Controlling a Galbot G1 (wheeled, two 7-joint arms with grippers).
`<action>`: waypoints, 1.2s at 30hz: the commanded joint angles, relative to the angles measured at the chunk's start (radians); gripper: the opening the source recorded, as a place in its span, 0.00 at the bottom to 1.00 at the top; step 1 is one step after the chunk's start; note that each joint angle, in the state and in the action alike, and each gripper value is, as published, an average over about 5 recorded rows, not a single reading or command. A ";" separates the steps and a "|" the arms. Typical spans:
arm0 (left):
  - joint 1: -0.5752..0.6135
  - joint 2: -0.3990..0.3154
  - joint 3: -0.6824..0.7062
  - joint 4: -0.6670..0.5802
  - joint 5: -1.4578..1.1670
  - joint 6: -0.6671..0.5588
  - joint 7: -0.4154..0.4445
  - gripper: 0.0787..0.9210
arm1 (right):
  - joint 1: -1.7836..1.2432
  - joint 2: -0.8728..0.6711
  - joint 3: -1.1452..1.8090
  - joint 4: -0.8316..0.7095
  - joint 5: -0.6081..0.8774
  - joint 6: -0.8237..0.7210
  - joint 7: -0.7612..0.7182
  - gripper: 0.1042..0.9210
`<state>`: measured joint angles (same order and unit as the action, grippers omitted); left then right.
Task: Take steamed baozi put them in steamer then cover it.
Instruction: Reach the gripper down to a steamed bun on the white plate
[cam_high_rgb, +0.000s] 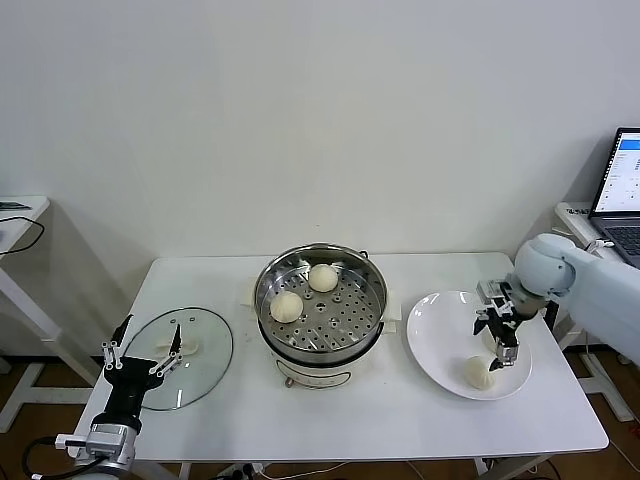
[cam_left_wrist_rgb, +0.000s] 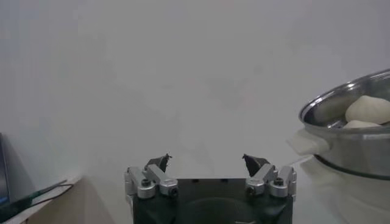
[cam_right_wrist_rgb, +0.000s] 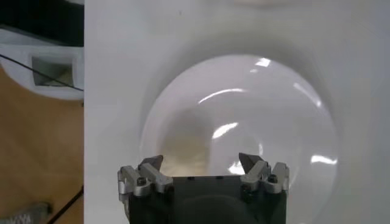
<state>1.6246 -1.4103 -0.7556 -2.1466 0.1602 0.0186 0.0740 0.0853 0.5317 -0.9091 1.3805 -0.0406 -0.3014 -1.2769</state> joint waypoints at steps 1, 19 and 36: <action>-0.004 0.000 0.001 0.009 0.001 0.002 -0.001 0.88 | -0.134 0.002 0.092 -0.045 -0.063 0.025 0.001 0.88; -0.007 -0.003 0.002 0.020 0.004 0.000 -0.001 0.88 | -0.171 0.068 0.116 -0.095 -0.088 0.024 0.040 0.88; -0.010 -0.005 0.002 0.025 0.004 0.000 -0.001 0.88 | -0.177 0.076 0.131 -0.097 -0.106 0.027 0.038 0.67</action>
<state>1.6157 -1.4150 -0.7552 -2.1214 0.1643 0.0181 0.0732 -0.0862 0.6046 -0.7866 1.2852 -0.1386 -0.2763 -1.2412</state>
